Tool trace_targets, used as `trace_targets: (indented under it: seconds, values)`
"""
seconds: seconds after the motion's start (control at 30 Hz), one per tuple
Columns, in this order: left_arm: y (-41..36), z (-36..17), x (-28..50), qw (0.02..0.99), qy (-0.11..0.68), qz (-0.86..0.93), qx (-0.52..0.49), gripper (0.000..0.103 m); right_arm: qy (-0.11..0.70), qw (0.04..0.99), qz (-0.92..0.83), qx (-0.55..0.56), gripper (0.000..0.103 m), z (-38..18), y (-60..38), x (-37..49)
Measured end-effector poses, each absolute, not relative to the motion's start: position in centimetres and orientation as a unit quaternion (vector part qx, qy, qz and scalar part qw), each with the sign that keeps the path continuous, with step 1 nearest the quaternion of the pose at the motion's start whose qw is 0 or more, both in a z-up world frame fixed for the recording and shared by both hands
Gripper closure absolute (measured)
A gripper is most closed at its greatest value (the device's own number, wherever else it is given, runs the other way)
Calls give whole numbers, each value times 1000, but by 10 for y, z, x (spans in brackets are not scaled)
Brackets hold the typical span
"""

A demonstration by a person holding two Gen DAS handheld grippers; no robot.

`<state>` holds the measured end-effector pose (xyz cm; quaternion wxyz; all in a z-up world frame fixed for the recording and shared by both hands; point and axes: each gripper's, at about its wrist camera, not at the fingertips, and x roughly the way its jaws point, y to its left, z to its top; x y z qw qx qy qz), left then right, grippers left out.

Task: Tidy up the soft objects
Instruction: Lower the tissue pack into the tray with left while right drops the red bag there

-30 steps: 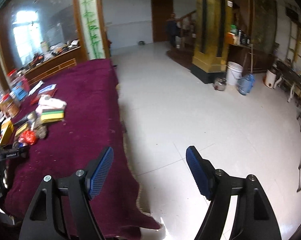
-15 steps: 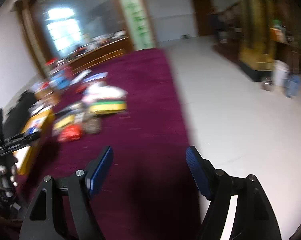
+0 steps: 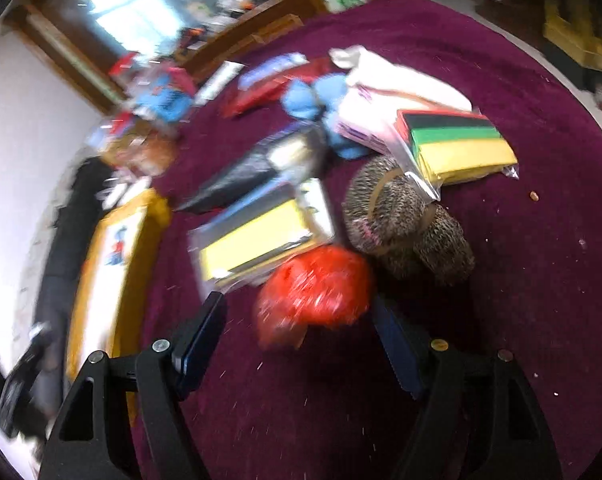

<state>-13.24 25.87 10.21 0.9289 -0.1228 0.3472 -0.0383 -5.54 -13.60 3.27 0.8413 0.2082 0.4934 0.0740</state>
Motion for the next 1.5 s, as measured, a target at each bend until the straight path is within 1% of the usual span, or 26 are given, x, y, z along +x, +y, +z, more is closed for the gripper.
trace_targets:
  seconds: [0.03, 0.07, 0.1, 0.13, 0.2, 0.3, 0.37, 0.47, 0.57, 0.77, 0.87, 0.93, 1.07, 1.17, 1.3, 1.43, 1.5]
  values:
    - [270, 103, -135, 930, 343, -30, -126, 28, 498, 839, 63, 208, 30, 28, -134, -51]
    - [277, 102, -136, 931, 342, -26, -129, 28, 501, 839, 53, 205, 35, 24, -134, -49]
    - [285, 101, -136, 930, 342, -20, -132, 28, 492, 849, 36, 189, 52, 26, -131, -50]
    - [291, 99, -135, 929, 345, -15, -135, 28, 495, 851, 27, 174, 56, 26, -129, -51]
    - [302, 94, -129, 924, 354, -10, -143, 28, 491, 854, 28, 171, 59, 29, -130, -59]
    - [313, 89, -115, 919, 367, -3, -147, 28, 486, 860, 23, 152, 59, 41, -130, -77]
    - [317, 85, -103, 914, 377, 0, -148, 28, 473, 869, 32, 142, 59, 59, -124, -92]
    - [320, 80, -72, 904, 400, -1, -151, 28, 443, 884, 77, 129, 59, 90, -104, -102]
    - [319, 77, -40, 899, 413, 3, -147, 27, 432, 884, 133, 119, 59, 107, -71, -93]
    - [319, 57, 28, 889, 436, 25, -136, 25, 454, 860, 229, 43, 58, 105, 33, -51]
    - [337, 43, 48, 866, 459, 12, -198, 25, 467, 846, 256, 7, 58, 97, 79, -35]
    - [350, 43, 45, 858, 454, -3, -240, 25, 476, 836, 272, -18, 58, 90, 109, -26]
    - [357, 56, 31, 866, 437, -9, -242, 25, 485, 820, 298, -50, 58, 82, 152, -10]
    - [373, 82, 1, 882, 397, -9, -252, 25, 495, 805, 319, -72, 58, 73, 175, -6]
    - [395, 112, -40, 907, 337, 7, -252, 15, 511, 791, 322, -98, 58, 56, 203, -2]
    - [410, 122, -71, 919, 304, 15, -252, 14, 531, 781, 315, -95, 57, 40, 221, 17]
    - [410, 123, -80, 921, 297, 18, -250, 14, 523, 792, 295, -113, 57, 37, 230, 25]
